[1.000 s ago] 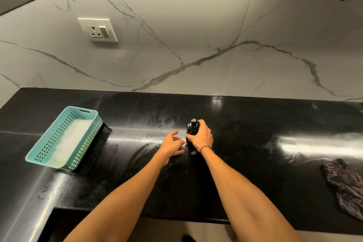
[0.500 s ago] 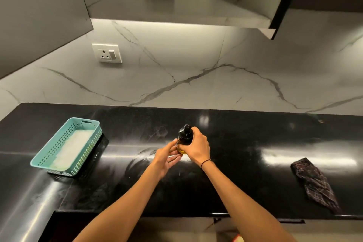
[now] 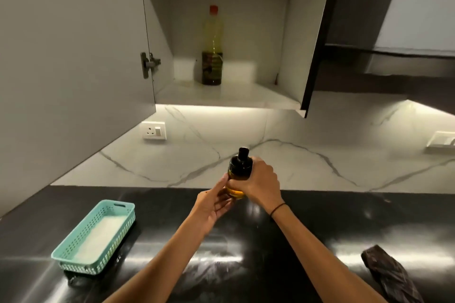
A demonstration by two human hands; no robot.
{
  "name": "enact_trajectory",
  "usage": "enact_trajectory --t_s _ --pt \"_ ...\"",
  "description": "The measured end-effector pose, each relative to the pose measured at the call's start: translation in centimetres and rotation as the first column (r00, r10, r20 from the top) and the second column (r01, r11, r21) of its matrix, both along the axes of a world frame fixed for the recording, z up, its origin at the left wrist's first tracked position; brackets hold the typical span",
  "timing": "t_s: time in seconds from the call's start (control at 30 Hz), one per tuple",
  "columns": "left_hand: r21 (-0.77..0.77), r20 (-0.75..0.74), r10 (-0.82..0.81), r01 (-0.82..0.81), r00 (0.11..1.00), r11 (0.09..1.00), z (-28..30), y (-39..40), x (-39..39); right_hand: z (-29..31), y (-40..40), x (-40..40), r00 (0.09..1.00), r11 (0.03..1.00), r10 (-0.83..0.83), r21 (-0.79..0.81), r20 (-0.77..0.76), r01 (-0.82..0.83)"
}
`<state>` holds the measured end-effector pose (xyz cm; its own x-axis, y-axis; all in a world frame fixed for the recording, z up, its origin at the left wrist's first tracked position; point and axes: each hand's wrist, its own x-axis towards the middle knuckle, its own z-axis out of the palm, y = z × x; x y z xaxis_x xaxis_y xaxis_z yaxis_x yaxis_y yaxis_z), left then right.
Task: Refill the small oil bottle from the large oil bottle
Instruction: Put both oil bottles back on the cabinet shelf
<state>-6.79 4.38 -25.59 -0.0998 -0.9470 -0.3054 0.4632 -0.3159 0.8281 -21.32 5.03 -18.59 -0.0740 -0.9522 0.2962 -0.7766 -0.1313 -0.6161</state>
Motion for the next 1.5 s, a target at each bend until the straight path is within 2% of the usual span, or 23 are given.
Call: enact_trajectory --t_s 0.33,0.53,0.83,1.07,1.2,1.5 --pt "-0.184 -0.054 0.008 -0.017 0.999 0.983 13.9 -1.2 -1.4 14.5 -1.2 -1.1 0.999 0.992 0.017 -0.127 0.040 -0.012" --pt "-0.221 -0.053 0.070 -0.080 0.996 0.972 19.3 -5.6 -3.0 20.1 -5.8 -1.7 0.999 0.986 0.015 -0.167 0.042 -0.008" --pt "-0.248 0.068 0.237 -0.213 0.969 0.945 22.2 -13.5 -4.3 21.9 -14.0 -2.0 0.999 0.985 -0.038 -0.166 0.027 0.042" --pt "-0.311 0.275 0.360 -0.271 0.891 0.911 23.1 -19.8 -5.0 22.1 -19.2 -2.3 0.997 0.987 -0.070 -0.145 0.014 0.071" --pt "-0.292 0.343 0.330 -0.234 0.880 0.927 23.9 -22.0 -5.3 22.1 -22.0 -2.8 0.997 0.989 -0.076 -0.129 -0.016 0.073" --pt "-0.310 0.370 0.291 -0.178 0.882 0.934 25.9 -26.7 -6.4 21.8 -29.5 -2.3 0.992 0.991 -0.088 -0.097 0.093 0.097"
